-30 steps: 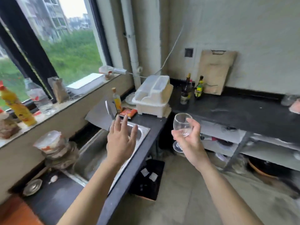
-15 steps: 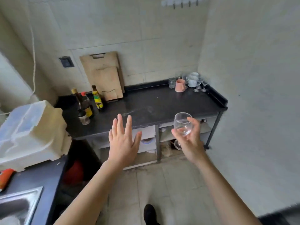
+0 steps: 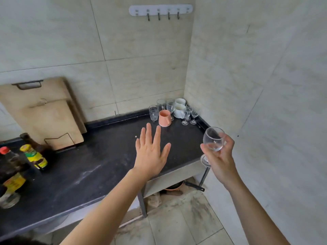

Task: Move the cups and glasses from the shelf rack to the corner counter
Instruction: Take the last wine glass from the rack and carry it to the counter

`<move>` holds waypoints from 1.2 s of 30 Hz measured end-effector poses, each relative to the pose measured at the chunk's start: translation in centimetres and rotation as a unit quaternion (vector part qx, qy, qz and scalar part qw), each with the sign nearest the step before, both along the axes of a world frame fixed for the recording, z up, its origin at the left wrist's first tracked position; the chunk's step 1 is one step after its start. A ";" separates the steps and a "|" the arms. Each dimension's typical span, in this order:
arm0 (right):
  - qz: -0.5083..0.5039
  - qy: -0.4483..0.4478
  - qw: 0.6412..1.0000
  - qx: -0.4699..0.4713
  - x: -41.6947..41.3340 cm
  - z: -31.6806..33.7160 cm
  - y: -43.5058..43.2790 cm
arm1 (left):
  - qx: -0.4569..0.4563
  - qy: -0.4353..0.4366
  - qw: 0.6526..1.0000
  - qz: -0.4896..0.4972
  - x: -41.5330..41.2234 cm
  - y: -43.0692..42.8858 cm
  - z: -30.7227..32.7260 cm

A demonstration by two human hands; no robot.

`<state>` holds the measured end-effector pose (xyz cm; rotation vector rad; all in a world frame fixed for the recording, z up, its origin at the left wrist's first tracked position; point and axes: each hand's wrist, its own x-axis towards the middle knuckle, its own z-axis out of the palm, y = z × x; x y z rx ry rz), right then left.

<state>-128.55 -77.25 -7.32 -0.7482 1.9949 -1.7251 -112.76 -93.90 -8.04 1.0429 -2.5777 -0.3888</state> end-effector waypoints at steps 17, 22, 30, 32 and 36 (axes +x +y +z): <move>0.047 -0.031 0.995 0.079 -28.4 -8.9 -20.4 | 0.065 -0.189 0.977 0.080 -25.1 -16.1 -9.6; 0.088 0.025 0.986 0.136 -32.7 -11.8 -25.8 | 0.112 -0.228 0.962 0.098 -28.3 -18.5 -12.9; 0.120 0.004 0.970 0.210 -33.2 -19.8 -32.9 | 0.207 -0.326 0.921 0.060 -29.1 -21.0 -22.0; 0.130 0.010 0.968 0.216 -32.8 -21.1 -34.8 | 0.217 -0.346 0.912 0.044 -29.0 -21.6 -23.9; 0.135 0.036 0.965 0.222 -32.2 -22.8 -38.5 | 0.226 -0.366 0.902 0.021 -28.6 -23.0 -26.1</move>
